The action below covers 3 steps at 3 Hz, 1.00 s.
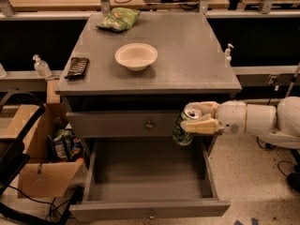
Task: Pick green can from middle drawer and place on counter
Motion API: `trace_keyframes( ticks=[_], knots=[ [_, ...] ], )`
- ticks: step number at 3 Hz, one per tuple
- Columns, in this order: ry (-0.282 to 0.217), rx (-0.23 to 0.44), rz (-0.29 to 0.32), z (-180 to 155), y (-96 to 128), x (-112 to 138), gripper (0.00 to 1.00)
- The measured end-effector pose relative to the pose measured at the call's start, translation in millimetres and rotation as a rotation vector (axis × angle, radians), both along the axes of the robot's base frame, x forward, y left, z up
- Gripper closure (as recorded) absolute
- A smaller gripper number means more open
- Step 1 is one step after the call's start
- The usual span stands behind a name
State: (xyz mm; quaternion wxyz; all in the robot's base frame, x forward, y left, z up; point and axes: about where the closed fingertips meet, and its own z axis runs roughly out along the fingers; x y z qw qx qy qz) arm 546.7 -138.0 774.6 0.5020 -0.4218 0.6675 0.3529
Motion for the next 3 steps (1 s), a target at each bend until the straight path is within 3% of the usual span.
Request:
trace_keyframes(
  ticks=[1,2,3],
  knots=[
    [0.000,0.000,0.000,0.2,0.0,0.0,1.00],
    [-0.003,-0.086,0.024,84.0,-12.2,6.1,1.00],
    [0.026,-0.174,0.042,158.9,-24.8,13.5,1.00]
  ],
)
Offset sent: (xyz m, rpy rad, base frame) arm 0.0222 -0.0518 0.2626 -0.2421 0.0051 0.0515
